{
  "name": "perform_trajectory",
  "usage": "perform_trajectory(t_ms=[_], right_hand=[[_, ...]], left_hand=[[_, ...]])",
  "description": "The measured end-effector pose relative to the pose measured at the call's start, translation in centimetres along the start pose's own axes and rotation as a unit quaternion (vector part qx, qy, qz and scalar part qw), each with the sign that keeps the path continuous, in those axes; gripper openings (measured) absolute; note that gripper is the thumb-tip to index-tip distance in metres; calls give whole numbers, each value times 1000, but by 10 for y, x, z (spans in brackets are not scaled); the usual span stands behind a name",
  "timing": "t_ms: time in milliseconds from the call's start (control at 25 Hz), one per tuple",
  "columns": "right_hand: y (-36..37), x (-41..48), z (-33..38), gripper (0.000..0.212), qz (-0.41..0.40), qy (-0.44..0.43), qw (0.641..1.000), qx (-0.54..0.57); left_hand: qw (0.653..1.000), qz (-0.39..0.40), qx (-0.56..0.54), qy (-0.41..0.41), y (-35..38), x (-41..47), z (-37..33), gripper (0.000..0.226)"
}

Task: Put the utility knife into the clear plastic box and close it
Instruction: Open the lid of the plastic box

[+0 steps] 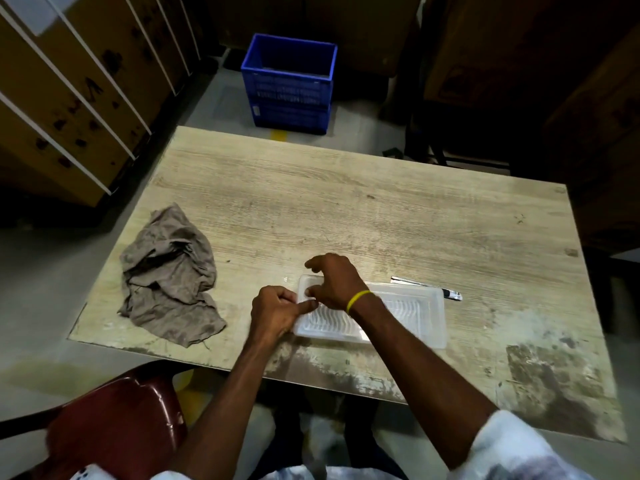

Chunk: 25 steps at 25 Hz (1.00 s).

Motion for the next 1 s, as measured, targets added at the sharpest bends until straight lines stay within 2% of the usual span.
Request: perform_trajectory(t_ms=[80, 120, 200, 240, 280, 360, 440, 520, 600, 720, 840, 1000], right_hand=[[-22, -39, -22, 51, -140, 7, 988, 58], [-37, -63, -40, 46, -235, 17, 969, 81], [-64, -115, -86, 39, -375, 102, 914, 116], [-71, -139, -118, 39, -400, 184, 888, 135], [-73, -158, -148, 42, -389, 278, 865, 155], [-62, -185, -192, 44, -296, 436, 818, 230], [-50, -192, -206, 38, -242, 470, 783, 326], [-51, -189, -206, 29, -248, 470, 769, 355], [-56, -182, -198, 29, -247, 469, 759, 378], [-66, -172, -191, 41, -237, 462, 775, 360], [-68, -169, -190, 43, -234, 475, 785, 321], [-71, -165, -193, 53, -258, 473, 812, 225]], left_hand=[[1000, 3, -6, 0, 0, -2, 4, 47], [1000, 3, -4, 1, 0, -3, 5, 48], [1000, -1, 2, 9, 1, -4, 8, 49], [1000, -4, 7, 12, 1, -4, 9, 49], [1000, -7, 10, 15, 1, -6, 9, 48], [1000, -3, 6, 23, 2, -9, 7, 46], [1000, 10, -6, 19, 3, -13, 9, 45], [1000, 19, -15, 10, 4, -14, 17, 46], [1000, 20, -24, 4, 4, -15, 24, 47], [1000, 15, -24, 11, 3, -18, 25, 43], [1000, 4, -12, 14, 2, -18, 24, 46], [1000, -7, -9, 11, 1, -19, 24, 48]])
Point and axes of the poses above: each hand's wrist, its own x-axis towards the middle knuckle, its own y-axis out of the palm, z = x × y, the point moved 5 cm from there along x, towards the middle knuckle, and after that the axes turned 8 degrees about -z, right-handed, at the moved point
